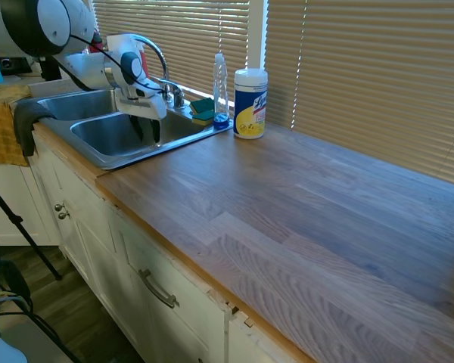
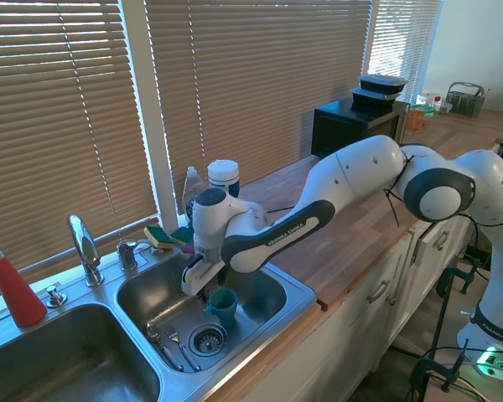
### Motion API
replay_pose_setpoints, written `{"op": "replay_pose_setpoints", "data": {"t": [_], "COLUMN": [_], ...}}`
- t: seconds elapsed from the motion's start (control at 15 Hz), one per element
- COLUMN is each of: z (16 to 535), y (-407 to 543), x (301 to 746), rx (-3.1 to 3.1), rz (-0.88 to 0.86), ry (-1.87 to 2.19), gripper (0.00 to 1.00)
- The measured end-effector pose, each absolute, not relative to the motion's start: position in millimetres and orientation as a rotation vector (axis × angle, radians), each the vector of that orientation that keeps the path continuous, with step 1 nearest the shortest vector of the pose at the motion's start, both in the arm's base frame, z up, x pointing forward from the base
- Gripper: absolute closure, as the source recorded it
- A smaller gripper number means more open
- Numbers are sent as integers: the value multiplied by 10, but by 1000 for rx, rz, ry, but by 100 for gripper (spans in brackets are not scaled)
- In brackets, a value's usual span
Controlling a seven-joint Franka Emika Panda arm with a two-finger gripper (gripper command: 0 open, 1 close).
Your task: Put the mug in the sink
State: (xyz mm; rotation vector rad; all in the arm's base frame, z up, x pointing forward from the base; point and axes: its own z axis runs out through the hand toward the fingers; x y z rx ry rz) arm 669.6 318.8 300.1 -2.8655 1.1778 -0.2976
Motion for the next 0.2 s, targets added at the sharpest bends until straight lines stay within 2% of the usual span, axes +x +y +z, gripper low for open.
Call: {"op": "replay_pose_setpoints", "data": {"t": [0.2], "z": [3355], "y": [3159], "x": [6604], "rx": [-2855], "rz": [-342], "ry": [1196], "gripper": [0]}}
